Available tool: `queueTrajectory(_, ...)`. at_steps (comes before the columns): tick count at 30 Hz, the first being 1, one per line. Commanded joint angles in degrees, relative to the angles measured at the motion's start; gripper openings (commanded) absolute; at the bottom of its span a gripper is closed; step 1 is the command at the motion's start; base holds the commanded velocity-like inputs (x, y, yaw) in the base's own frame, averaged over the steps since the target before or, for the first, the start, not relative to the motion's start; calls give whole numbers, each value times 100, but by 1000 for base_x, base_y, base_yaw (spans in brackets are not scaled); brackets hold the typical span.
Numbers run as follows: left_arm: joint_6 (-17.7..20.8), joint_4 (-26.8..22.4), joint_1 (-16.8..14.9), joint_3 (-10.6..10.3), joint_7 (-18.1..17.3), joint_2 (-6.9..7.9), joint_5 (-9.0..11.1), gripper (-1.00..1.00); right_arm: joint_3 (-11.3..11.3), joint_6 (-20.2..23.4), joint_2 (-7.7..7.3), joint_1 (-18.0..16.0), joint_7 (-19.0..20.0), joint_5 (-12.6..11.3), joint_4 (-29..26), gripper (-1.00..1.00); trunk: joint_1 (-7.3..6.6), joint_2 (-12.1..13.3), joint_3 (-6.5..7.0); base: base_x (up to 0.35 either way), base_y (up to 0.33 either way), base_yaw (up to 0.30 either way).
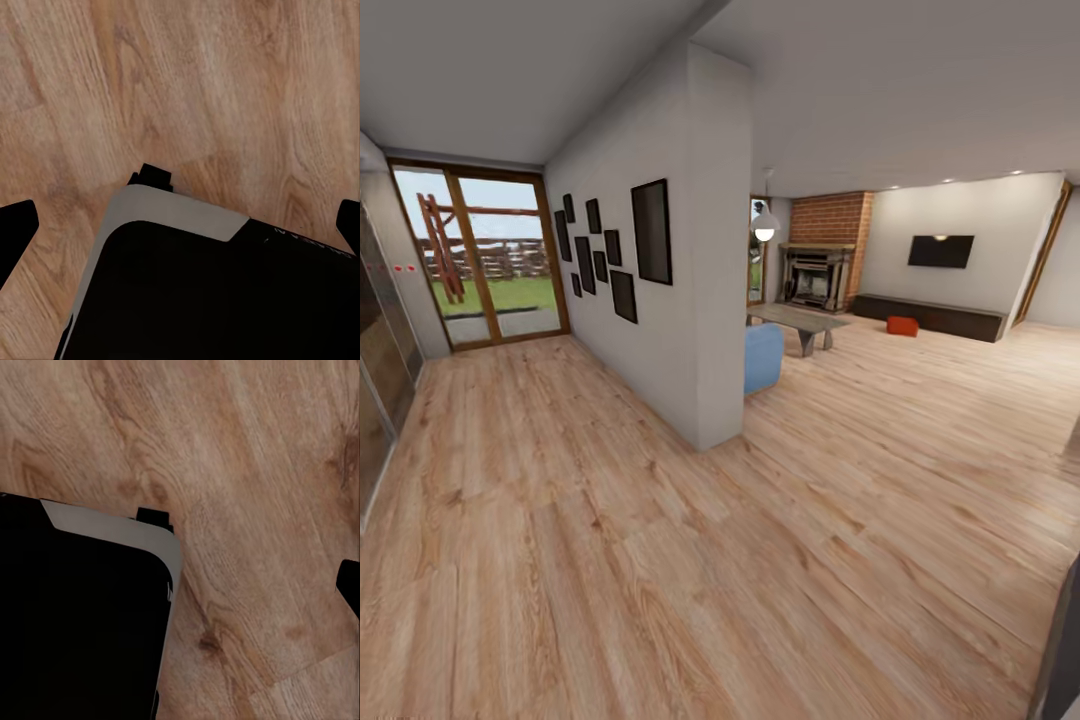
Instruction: Move the two storage containers from the living room to the garage. In the garage, place one container on the floor and stack the other container on top of it (either order is fine).
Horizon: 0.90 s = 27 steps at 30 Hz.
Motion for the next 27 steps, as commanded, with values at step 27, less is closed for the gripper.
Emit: queueTrajectory(27, -9, 2, -4, 19, 9, -1, 11, 100, -3, -26, 51, -10, -96, 30, 8, 100, 4, -4, -7, 325, 0, -13)
